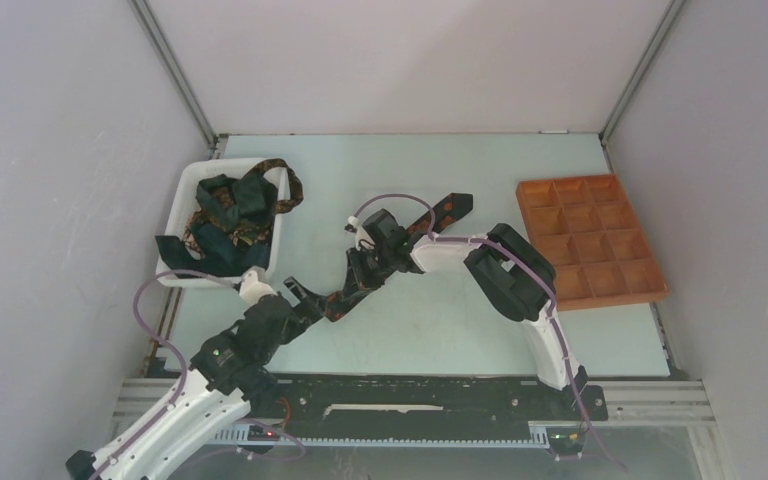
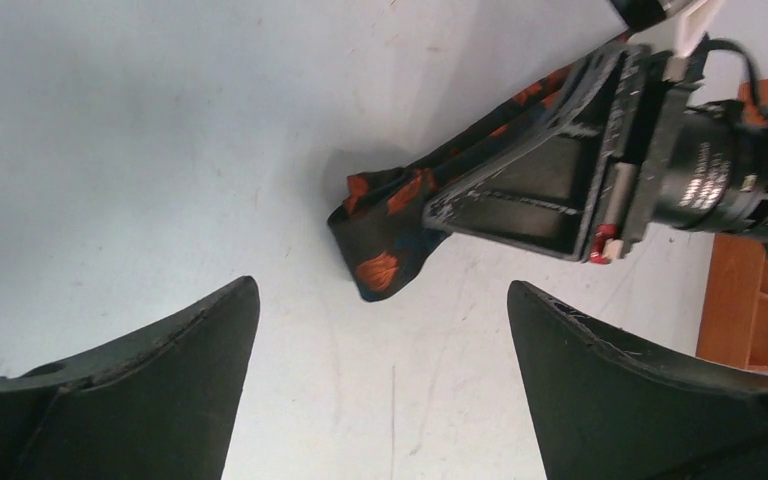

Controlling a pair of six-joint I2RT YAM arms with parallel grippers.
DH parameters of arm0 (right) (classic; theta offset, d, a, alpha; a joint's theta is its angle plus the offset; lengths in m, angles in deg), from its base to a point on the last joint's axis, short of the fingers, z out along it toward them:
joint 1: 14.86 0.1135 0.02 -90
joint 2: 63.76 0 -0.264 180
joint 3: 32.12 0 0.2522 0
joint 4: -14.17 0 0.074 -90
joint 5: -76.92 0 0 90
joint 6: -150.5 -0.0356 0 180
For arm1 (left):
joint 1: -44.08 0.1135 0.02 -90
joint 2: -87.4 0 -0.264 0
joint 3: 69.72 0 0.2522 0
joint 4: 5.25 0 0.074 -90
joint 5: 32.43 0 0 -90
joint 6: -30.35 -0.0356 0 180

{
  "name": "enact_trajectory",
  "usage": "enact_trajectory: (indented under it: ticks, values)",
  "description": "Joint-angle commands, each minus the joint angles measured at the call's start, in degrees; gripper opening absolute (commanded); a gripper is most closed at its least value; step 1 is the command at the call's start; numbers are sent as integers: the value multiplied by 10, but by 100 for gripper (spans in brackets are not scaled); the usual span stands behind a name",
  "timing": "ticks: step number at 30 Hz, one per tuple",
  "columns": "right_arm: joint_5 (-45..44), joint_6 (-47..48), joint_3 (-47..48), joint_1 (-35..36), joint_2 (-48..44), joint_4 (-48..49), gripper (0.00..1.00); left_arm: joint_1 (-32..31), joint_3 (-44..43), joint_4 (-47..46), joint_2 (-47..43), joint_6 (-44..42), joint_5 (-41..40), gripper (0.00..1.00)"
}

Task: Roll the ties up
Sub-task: Roll the tie at the center of the board.

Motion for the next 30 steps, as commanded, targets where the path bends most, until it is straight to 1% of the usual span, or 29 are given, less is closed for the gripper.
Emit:
enact_trajectory:
  ticks: [1, 4, 8, 14, 18, 20, 22, 25, 30]
  values:
    - [-28, 19, 11, -1, 16, -18, 8, -1, 39, -1, -43, 65, 22, 94]
    - [-30, 20, 11, 0, 17, -21, 7, -2, 65, -16, -52, 98, 31, 82]
    - [-31, 21, 11, -2, 20, -24, 6, -1, 99, -61, -43, 132, 47, 76]
    - [-30, 23, 11, -2, 25, -27, 5, -1, 134, -134, -18, 162, 55, 71]
    - [-29, 24, 10, -3, 26, -28, 5, 0, 158, -163, -22, 194, 54, 69]
    - [-28, 25, 10, -4, 27, -29, 5, 1, 166, -162, -27, 209, 50, 64]
    - [-27, 25, 11, -3, 27, -30, 5, 1, 168, -152, -28, 224, 44, 62]
    - [-25, 25, 10, -5, 26, -29, 5, 2, 162, -131, -13, 240, 35, 62]
    - [-24, 26, 10, -6, 25, -28, 5, 2, 141, -119, 42, 243, 38, 62]
